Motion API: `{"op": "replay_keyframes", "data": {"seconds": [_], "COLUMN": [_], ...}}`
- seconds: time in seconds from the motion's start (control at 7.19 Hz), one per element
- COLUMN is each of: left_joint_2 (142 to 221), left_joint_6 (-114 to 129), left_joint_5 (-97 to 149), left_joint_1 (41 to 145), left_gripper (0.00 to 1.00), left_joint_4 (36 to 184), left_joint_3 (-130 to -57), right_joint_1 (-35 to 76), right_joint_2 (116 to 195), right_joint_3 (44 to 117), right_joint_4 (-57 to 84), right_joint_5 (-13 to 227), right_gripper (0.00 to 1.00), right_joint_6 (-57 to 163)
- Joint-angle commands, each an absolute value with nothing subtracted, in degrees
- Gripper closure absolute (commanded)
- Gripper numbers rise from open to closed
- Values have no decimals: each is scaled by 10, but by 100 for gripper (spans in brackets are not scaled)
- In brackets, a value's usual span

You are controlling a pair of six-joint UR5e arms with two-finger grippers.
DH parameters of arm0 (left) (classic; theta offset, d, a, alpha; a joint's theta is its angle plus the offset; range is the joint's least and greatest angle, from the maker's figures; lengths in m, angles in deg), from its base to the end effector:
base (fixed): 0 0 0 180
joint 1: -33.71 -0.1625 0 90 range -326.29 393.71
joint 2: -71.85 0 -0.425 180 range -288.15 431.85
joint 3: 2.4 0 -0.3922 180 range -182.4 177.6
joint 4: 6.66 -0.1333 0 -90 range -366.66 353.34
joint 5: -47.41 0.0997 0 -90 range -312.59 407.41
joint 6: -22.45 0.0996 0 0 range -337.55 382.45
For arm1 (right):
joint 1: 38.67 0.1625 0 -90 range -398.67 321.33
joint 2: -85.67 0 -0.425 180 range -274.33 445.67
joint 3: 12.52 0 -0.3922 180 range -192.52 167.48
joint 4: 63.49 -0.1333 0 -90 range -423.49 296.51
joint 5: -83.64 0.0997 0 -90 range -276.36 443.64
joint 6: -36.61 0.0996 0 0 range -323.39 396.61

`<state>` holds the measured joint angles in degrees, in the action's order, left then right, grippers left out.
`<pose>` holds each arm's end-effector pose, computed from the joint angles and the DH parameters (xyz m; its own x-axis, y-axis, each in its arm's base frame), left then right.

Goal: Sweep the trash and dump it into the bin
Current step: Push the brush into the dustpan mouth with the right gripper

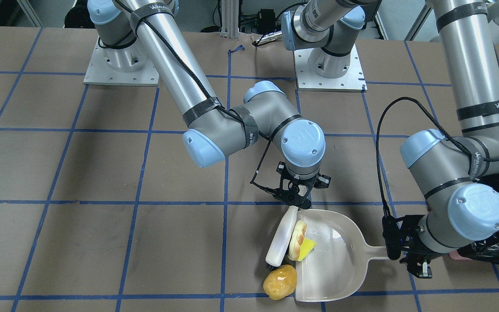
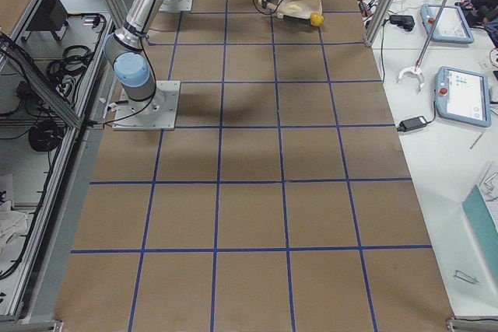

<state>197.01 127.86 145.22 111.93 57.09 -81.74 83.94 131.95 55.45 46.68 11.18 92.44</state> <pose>0.0265 -0.7139 0.2517 0.0608 0.9981 0.0067 0.9884 -0.0611 0.1391 0.5446 -0.5482 0.2271 -0.8993 0.4119 -0.1473 0.3655 0.8925 0.2642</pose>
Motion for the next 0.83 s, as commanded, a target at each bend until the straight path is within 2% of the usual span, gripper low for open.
{"op": "replay_keyframes", "data": {"seconds": [0.0,0.69], "left_joint_2": [1970,1970], "left_joint_6": [1278,1278], "left_joint_5": [1452,1452], "left_joint_1": [1119,1121], "left_gripper": [80,80], "left_joint_4": [571,571], "left_joint_3": [-817,-818], "right_joint_1": [840,847], "right_joint_2": [1319,1317], "right_joint_3": [547,537], "right_joint_4": [467,473], "right_joint_5": [129,160], "right_gripper": [100,100], "right_joint_6": [926,945]}}
